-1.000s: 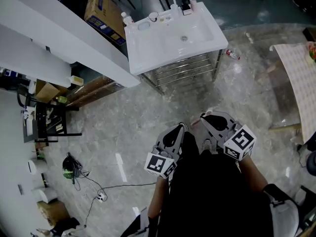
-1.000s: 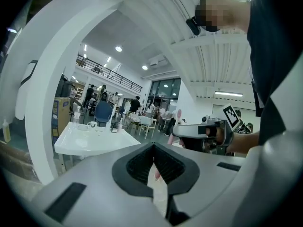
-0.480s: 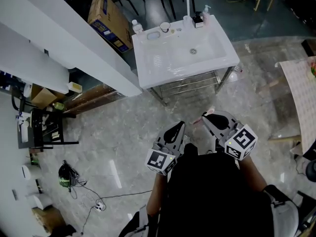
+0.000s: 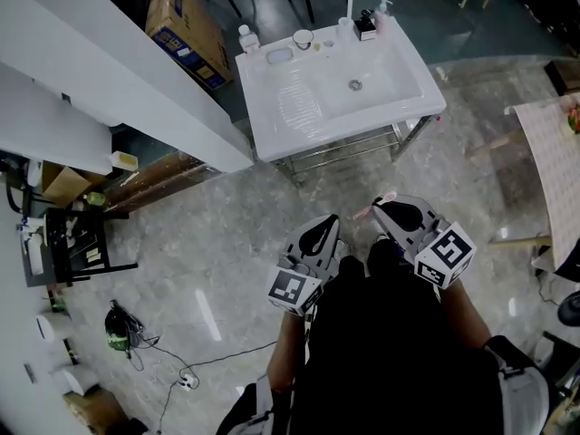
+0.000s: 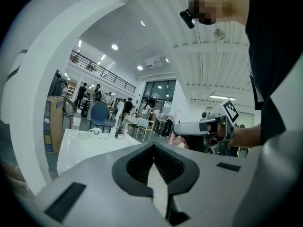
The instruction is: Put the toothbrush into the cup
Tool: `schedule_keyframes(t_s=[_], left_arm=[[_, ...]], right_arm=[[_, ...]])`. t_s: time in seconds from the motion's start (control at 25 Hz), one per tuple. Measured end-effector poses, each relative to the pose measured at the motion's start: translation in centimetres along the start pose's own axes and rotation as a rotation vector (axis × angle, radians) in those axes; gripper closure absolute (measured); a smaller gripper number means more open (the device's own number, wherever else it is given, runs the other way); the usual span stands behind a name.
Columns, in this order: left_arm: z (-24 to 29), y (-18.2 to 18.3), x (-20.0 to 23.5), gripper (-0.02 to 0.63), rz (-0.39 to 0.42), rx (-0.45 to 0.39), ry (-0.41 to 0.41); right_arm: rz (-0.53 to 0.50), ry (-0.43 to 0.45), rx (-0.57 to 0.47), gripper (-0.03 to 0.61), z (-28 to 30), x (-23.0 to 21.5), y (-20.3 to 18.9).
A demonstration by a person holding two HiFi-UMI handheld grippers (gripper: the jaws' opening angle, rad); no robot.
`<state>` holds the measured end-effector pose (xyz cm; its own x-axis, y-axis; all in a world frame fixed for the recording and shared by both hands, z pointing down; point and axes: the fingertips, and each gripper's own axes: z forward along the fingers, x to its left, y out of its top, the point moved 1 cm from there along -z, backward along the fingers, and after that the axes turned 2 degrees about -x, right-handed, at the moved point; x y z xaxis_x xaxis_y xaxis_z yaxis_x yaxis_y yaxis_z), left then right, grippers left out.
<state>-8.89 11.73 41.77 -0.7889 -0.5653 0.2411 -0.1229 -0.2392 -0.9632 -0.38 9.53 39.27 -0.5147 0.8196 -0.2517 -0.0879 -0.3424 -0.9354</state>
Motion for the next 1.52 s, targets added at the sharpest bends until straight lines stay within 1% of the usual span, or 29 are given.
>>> schedule_keyframes(t_s=[0.16,0.32,0.44,0.72,0.88,1.08,1.24,1.36,1.52], left_arm=[[0.9,0.0,0.8,0.604,-0.027,-0.004,-0.016],[1.8,0.2,1.4,0.604,-0.03,-0.007,-0.025],[2.8,0.4,2.3,0.604,-0.028,-0.003,-0.013],[4.9,1.3,5.1,0.604,-0.05,0.003,0.03],[7.6,2.0,6.9,0.604,-0.044,0.019,0.043],[11.3,4.5,9.0,0.604,-0.035,-0.002,0.072],[14.8,6.0,10.6,0.604,-0.021,-0.004,0.088],[17.4,6.4,11.4,0.603,-0.014,0.007,0.091],[20.9,6.4,12.0,0.604,-0.036,0.028,0.1]], right_arm=[[0.004,-0.01,0.01,0.54,0.9,-0.7,0.3],[0.01,-0.004,0.012,0.54,2.0,-1.7,0.4],[0.014,0.009,0.005,0.54,3.2,-2.9,0.8],[0.021,0.048,-0.01,0.54,6.3,-5.9,2.3],[0.029,0.068,-0.021,0.54,7.9,-8.9,3.4],[0.022,0.1,-0.043,0.54,9.9,-12.5,5.8],[0.02,0.127,-0.06,0.54,11.0,-15.8,7.8],[0.034,0.132,-0.068,0.54,11.6,-18.5,8.5],[0.06,0.148,-0.069,0.54,12.2,-22.0,9.1]])
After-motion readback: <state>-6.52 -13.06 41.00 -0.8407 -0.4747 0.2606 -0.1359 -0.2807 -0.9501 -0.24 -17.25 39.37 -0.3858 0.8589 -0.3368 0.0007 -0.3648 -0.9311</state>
